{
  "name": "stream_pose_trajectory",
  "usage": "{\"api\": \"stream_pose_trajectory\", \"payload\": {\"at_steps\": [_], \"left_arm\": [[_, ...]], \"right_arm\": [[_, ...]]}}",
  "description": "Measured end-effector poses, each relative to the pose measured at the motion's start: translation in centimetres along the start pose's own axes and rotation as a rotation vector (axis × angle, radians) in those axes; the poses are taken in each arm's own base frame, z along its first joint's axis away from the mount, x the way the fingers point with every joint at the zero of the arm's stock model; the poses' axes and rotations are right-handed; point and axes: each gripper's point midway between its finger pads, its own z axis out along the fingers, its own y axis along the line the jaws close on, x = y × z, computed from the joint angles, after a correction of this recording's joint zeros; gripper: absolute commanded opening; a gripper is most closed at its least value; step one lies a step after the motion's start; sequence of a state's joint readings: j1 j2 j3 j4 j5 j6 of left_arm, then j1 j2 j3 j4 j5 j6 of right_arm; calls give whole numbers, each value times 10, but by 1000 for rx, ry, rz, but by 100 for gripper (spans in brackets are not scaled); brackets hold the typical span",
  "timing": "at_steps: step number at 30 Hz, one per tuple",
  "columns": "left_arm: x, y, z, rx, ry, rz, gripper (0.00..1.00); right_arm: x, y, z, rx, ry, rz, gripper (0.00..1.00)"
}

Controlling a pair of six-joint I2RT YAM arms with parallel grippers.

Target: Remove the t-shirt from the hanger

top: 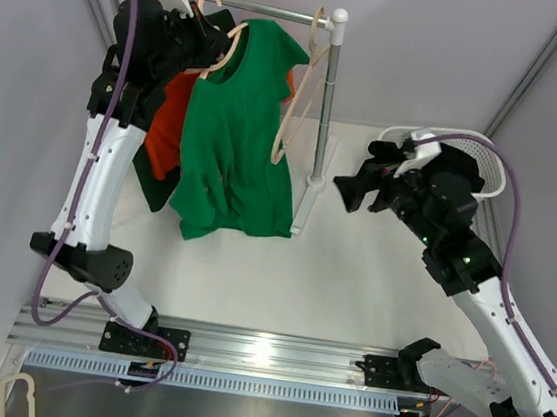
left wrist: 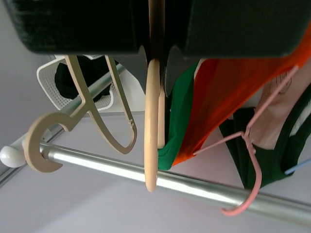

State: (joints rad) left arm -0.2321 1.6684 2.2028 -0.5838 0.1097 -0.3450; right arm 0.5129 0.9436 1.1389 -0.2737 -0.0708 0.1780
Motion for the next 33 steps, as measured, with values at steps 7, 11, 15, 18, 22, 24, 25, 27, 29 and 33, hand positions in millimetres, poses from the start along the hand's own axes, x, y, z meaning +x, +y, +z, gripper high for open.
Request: {"api": "stream_pose_trajectory", "payload": {"at_steps": [7,11,15,18,22,24,25,27,29,33], "left_arm": [[5,7,-31,-145,-6,-69,1],[32,14,-42,-260,37,-121,1],[67,15,-59,-332,100,-151,1],[86,12,-71,-360,132,-151,1],[95,8,-80,-365,141,-143,1],[94,9,-81,-370,132,-142,1],[93,9,-81,-373,130,-141,1],[92,10,-80,-375,125,-140,1],[90,9,-80,-372,118,-134,1],[86,8,-75,-360,101,-117,1]], "right_arm": [[46,106,18,-426,163,-71,100],[66,155,19,-593,193,-102,99],[77,204,17,-744,165,-133,100],[88,233,23,-809,150,-141,100],[113,260,39,-830,170,-151,99],[126,270,45,-840,188,-154,98],[132,274,48,-843,195,-155,84],[142,281,48,-856,211,-162,29],[146,285,46,-859,223,-160,0],[142,293,35,-850,219,-159,0]]}}
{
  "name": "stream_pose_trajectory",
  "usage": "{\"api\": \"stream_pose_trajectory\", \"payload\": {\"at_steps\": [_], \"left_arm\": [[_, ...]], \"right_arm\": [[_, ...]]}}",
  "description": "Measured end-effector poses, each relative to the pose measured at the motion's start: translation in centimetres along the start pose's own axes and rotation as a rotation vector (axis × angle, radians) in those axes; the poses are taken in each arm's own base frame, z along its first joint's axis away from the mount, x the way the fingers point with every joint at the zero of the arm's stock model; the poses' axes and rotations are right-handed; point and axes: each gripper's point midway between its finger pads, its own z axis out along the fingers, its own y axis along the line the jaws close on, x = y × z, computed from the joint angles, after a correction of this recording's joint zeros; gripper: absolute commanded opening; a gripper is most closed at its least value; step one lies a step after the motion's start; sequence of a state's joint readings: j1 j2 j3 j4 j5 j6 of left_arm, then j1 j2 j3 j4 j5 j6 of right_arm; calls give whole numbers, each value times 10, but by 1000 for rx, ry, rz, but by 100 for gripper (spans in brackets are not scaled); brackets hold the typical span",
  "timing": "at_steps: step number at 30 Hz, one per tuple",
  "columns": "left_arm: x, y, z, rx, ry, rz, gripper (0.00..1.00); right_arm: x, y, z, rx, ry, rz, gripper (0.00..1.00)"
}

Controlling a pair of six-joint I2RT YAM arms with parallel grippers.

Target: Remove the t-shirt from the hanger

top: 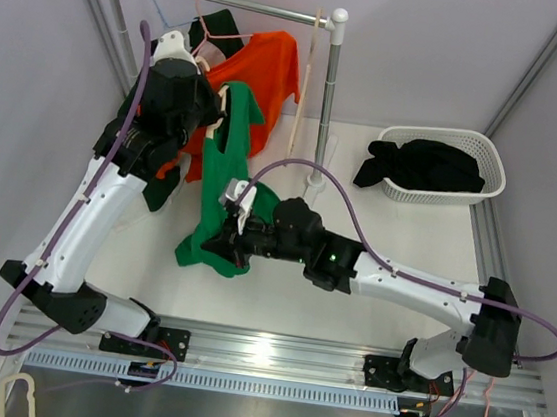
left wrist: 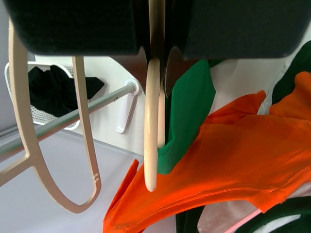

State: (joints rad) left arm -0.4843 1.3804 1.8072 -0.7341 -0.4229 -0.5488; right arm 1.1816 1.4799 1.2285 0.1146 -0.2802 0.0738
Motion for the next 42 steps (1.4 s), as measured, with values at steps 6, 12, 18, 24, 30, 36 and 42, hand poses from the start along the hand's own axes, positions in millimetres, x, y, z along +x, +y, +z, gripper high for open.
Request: {"api": "stream_pose_trajectory", "payload": {"at_steps": [6,12,18,24,30,36,42], "left_arm": [[9,-4,28,0,40,3,1],[32,-7,41,-3,149,37,1],[15,-27,6,103,212,37,1],[57,-20,-78,327,288,108,1],[72,33,-161,375,268,195,1],[84,83,-202,339,181,232,1],[95,87,-202,358,167,231,1]], "right_arm": [[-9,99,-29,-88,-25,-46,0],[44,122,-33,-51,13,42,0],[138,62,-31,184,168,103,0],[90,1,-63,361,44,147,0],[58,-33,-117,538,-74,195,0],[68,-57,-177,681,-86,237,0],[35,-133,-230,954,-115,253,0]]}}
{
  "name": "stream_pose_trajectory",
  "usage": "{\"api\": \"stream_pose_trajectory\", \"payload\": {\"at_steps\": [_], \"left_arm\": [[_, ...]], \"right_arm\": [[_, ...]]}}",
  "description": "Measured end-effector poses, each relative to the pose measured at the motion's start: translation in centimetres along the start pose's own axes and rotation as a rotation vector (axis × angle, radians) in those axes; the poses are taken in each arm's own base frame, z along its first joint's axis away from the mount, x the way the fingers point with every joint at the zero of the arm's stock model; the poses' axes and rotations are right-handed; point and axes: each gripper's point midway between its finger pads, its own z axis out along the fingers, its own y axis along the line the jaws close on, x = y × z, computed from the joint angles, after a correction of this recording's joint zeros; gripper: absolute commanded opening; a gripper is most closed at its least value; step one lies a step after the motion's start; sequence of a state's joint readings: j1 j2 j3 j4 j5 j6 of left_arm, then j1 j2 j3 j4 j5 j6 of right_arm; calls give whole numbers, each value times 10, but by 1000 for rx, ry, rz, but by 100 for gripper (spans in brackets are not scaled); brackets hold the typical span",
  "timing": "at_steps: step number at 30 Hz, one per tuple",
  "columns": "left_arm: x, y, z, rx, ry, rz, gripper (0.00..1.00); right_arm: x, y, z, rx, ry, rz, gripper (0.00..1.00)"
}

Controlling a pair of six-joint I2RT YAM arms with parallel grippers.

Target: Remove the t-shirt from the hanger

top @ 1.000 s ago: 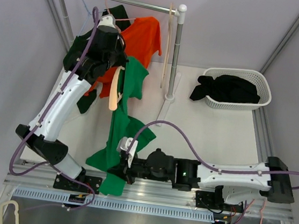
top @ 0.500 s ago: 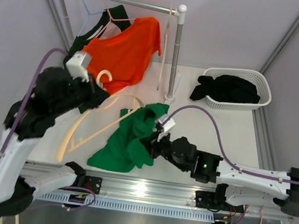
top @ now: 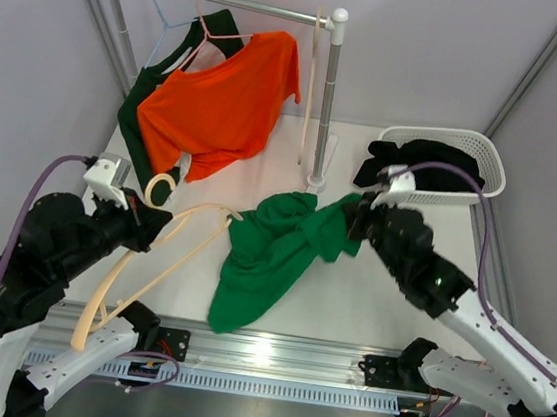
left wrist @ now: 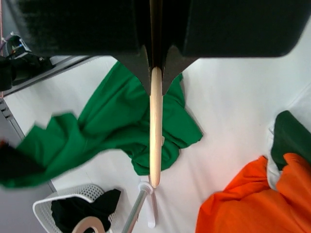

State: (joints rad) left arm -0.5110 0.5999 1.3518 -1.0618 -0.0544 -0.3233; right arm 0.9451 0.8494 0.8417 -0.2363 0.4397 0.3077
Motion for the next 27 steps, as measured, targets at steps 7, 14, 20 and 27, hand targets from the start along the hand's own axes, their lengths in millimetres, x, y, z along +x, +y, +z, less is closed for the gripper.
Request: {"api": "stream_pose_trajectory", "payload": {"at_steps": [7,14,20,27], "left_arm": [[19,-12,33,59,99,-6,1],[15,-16,36,80,86,-7,1],[15,-21,43,100,100,-8,1],[16,-23,53,102,120,-8,1]], "right_arm": [[-111,-111,59,161,-84,125,0],[-276,-153,56,136,-472,45,0],[-440,-191,50,173,-979,89,0],[-438,-250,81,351,-1023,210,0]]}}
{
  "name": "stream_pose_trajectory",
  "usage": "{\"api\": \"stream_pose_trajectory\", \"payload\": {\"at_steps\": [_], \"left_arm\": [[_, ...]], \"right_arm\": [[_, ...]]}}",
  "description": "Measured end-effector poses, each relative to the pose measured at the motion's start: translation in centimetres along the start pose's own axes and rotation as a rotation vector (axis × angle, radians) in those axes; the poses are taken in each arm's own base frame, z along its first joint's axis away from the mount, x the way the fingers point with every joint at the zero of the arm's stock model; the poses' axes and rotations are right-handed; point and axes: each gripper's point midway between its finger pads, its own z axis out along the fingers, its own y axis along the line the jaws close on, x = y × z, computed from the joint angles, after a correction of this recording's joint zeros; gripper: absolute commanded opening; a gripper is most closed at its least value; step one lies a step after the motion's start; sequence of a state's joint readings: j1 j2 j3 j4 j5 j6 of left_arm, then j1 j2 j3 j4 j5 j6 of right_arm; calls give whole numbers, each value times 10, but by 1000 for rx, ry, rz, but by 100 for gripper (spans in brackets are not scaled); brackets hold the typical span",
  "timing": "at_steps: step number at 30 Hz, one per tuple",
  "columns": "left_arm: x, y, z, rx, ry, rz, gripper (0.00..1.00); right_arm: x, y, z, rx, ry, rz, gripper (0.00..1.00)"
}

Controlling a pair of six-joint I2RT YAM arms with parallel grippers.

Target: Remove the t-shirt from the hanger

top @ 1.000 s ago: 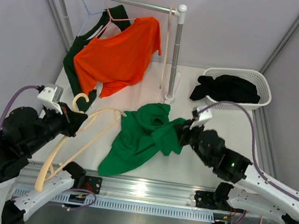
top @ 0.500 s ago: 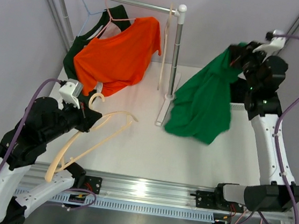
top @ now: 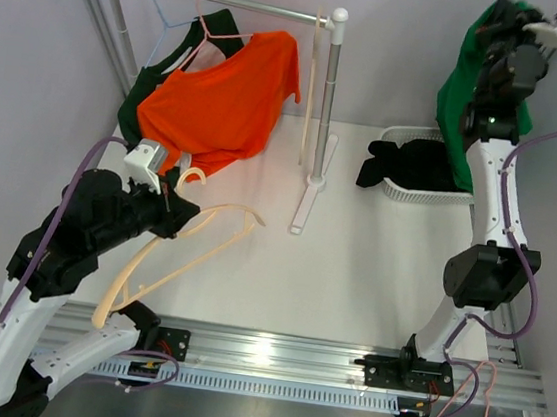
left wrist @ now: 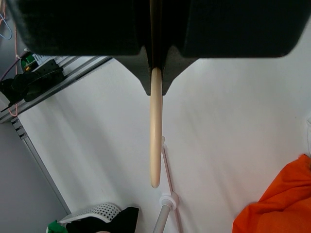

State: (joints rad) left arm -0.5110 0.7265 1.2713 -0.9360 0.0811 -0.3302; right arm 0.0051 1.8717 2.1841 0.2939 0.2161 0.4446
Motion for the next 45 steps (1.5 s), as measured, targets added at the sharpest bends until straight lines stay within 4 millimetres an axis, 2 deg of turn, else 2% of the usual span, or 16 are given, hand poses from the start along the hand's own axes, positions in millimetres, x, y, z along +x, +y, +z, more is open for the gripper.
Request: {"api": "stream_pose_trajectory", "payload": {"at_steps": [5,6,9,11,14,19,21,22,23,24,25,28,32,39,42,45], "left_arm": [[-3,-1,4,4,-9,1,1],[-4,-1,6,4,-8,2,1],[-4,-1,15,2,12,7,1],[-5,-2,24,4,39,9,1],[-9,-6,39,14,73,11,1],[-24,-9,60,30,102,-6,1],[-40,-8,65,26,87,-19,1],[-52,-7,66,24,68,-26,1],[-63,-6,66,21,49,-30,1],[-75,-4,66,15,27,-34,1],[-87,-4,66,8,8,-36,1],[-124,-5,67,-1,-56,-21,1],[-159,-11,68,12,-126,30,1],[-185,-3,91,-4,-230,123,1],[-192,9,117,-41,-248,131,1],[-199,24,145,-91,-258,131,1]], "right_arm": [[115,-99,-62,253,237,-91,0],[145,-126,-86,324,313,-125,0],[200,-192,-155,531,500,-237,0],[214,-217,-188,630,595,-305,1],[219,-233,-211,696,693,-370,4],[234,-261,-197,752,798,-396,12],[244,-281,-208,788,849,-391,22],[248,-290,-219,808,884,-395,34],[250,-299,-230,830,916,-397,75],[250,-304,-237,849,928,-392,93],[248,-308,-241,859,939,-395,99],[240,-303,-238,852,934,-389,99],[212,-274,-218,792,869,-371,99],[71,-151,-171,533,557,-281,99],[14,-108,-182,429,446,-231,100],[-25,-78,-201,352,377,-205,99]]}}
